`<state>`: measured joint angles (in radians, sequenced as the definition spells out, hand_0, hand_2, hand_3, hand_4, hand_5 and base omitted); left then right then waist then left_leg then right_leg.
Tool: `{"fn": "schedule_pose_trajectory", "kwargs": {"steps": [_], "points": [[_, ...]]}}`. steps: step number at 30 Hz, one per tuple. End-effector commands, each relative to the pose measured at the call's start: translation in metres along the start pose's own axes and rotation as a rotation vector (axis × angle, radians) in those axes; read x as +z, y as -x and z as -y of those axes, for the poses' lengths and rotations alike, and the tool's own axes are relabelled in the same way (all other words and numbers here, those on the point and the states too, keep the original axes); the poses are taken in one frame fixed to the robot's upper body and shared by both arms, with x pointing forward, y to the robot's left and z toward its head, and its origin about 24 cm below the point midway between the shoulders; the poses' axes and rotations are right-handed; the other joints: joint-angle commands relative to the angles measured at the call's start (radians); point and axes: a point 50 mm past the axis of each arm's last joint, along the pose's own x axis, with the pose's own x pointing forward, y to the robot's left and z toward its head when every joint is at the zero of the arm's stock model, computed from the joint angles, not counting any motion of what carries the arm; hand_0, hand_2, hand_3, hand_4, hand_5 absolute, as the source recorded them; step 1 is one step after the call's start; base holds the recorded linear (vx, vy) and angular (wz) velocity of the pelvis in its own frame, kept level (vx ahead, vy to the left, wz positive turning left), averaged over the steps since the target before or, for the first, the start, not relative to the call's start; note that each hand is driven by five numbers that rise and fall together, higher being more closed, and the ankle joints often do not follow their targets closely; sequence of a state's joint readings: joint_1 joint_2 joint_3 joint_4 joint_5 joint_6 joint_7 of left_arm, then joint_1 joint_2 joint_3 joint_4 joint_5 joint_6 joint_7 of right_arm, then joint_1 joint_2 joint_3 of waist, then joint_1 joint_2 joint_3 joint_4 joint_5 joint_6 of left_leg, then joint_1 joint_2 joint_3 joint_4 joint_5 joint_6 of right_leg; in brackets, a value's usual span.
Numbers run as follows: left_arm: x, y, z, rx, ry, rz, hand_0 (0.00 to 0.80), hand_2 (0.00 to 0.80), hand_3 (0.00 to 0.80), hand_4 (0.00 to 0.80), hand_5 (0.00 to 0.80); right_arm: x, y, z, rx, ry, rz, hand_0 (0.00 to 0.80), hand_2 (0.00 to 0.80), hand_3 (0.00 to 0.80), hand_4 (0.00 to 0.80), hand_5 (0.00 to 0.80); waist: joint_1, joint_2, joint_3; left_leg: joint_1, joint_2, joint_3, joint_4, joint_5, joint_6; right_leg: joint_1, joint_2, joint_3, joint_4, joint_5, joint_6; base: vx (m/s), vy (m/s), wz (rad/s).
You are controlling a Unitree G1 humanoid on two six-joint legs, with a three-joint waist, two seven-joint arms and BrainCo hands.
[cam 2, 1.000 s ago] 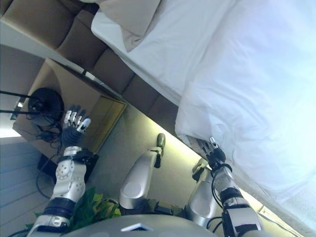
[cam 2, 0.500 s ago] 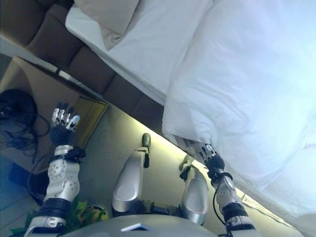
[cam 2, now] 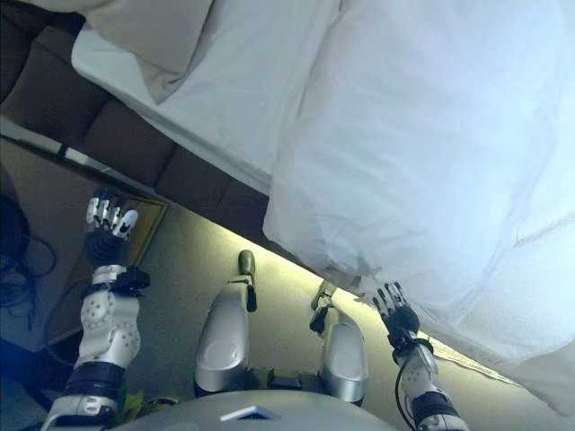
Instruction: Make the bed neatly
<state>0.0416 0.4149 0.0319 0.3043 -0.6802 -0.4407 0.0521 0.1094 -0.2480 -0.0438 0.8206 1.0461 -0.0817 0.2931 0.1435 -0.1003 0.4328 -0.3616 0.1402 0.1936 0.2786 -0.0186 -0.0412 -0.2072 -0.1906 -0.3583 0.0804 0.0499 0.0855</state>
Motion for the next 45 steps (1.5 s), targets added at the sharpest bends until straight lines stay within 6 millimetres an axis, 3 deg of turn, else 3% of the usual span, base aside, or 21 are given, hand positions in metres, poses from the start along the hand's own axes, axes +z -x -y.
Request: {"fn": "schedule_pose_trajectory", "kwargs": {"steps": [1,4,9,13,18,20,24,31,37,43,45], "points": [[0.013,0.0,-0.018,0.004,-0.098,0.052,0.0,0.0,0.0,0.0,0.0,0.01,0.013,0.022,-0.05,-0.031,0.072,0.0,0.0,0.0,0.0,0.0,-0.015,-0.002,-0.079,-0.067,0.051,-0.016,0.018,0.071,-0.086,0.16,-0.087,0.007,-0.069,0.041,0.116,0.037,-0.001,-0.03],[0.01,0.0,-0.016,-0.004,-0.104,0.039,0.0,0.0,0.0,0.0,0.0,0.01,0.02,0.036,-0.101,-0.068,0.105,0.0,0.0,0.0,0.0,0.0,-0.02,0.004,-0.098,-0.046,0.054,-0.01,0.005,0.071,-0.088,0.174,-0.083,0.009,-0.08,0.041,0.117,0.045,-0.007,-0.02],[0.005,-0.001,-0.01,-0.063,-0.19,0.003,0.0,0.0,0.0,0.0,0.0,0.022,0.023,0.041,-0.098,-0.145,0.208,0.0,0.0,0.0,0.0,0.0,-0.027,0.014,-0.109,-0.049,0.065,-0.009,0.02,0.065,-0.092,0.185,-0.085,0.009,-0.085,0.038,0.119,0.021,-0.029,-0.03],[0.002,-0.005,0.002,-0.191,-0.3,-0.017,0.0,0.0,0.0,0.0,0.0,0.034,0.018,0.033,-0.027,-0.263,0.302,0.0,0.0,0.0,0.0,0.0,-0.035,0.024,-0.114,-0.048,0.071,-0.004,0.024,0.064,-0.093,0.192,-0.083,0.003,-0.089,0.035,0.122,-0.002,-0.038,0.0],[0.003,-0.013,0.03,-0.361,-0.347,-0.012,0.0,0.0,0.0,0.0,0.0,0.057,0.003,0.011,-0.004,-0.19,0.363,0.0,0.0,0.0,0.0,0.0,-0.039,0.047,-0.125,-0.05,0.068,-0.007,0.024,0.068,-0.092,0.202,-0.085,0.001,-0.095,0.036,0.126,-0.001,-0.007,-0.01],[0.003,-0.016,0.042,-0.412,-0.349,-0.004,0.0,0.0,0.0,0.0,0.0,0.068,-0.002,0.003,-0.031,-0.139,0.407,0.0,0.0,0.0,0.0,0.0,-0.034,0.055,-0.132,-0.054,0.065,-0.02,0.029,0.067,-0.092,0.204,-0.085,0.003,-0.098,0.038,0.126,-0.005,-0.057,-0.06],[0.005,-0.018,0.063,-0.505,-0.366,0.017,0.0,0.0,0.0,0.0,0.0,0.083,-0.016,-0.031,0.06,-0.082,0.437,0.0,0.0,0.0,0.0,0.0,-0.019,0.065,-0.141,-0.063,0.06,-0.057,0.047,0.059,-0.095,0.207,-0.086,0.005,-0.103,0.04,0.125,-0.005,-0.092,-0.03],[0.006,-0.016,0.093,-0.688,-0.435,0.064,0.0,0.0,0.0,0.0,0.0,0.104,-0.021,-0.069,0.138,-0.021,0.516,0.0,0.0,0.0,0.0,0.0,-0.017,0.091,-0.172,-0.069,0.074,-0.078,0.052,0.067,-0.107,0.222,-0.091,-0.013,-0.105,0.034,0.127,0.006,-0.089,-0.02],[0.014,-0.006,0.135,-0.874,-0.514,0.225,0.0,0.0,0.0,0.0,0.0,0.106,-0.026,-0.069,0.127,-0.051,0.486,0.0,0.0,0.0,0.0,0.0,-0.028,0.121,-0.179,-0.086,0.078,-0.099,0.064,0.072,-0.111,0.212,-0.099,-0.013,-0.083,0.02,0.123,0.001,-0.006,0.0],[0.019,-0.001,0.166,-0.86,-0.682,0.451,0.0,0.0,0.0,0.0,0.0,0.112,-0.033,-0.072,0.12,0.003,0.487,0.0,0.0,0.0,0.0,0.0,-0.034,0.121,-0.144,-0.117,0.029,-0.207,0.098,0.048,-0.104,0.142,-0.096,0.053,-0.034,0.005,0.113,-0.039,0.015,-0.2],[0.022,-0.002,0.172,-0.821,-0.746,0.547,0.0,0.0,0.0,0.0,0.0,0.111,-0.034,-0.076,0.13,-0.014,0.487,0.0,0.0,0.0,0.0,0.0,-0.045,0.116,-0.126,-0.129,0.027,-0.214,0.102,0.05,-0.101,0.109,-0.098,0.064,-0.014,0.005,0.111,-0.076,0.003,-0.67]]}}
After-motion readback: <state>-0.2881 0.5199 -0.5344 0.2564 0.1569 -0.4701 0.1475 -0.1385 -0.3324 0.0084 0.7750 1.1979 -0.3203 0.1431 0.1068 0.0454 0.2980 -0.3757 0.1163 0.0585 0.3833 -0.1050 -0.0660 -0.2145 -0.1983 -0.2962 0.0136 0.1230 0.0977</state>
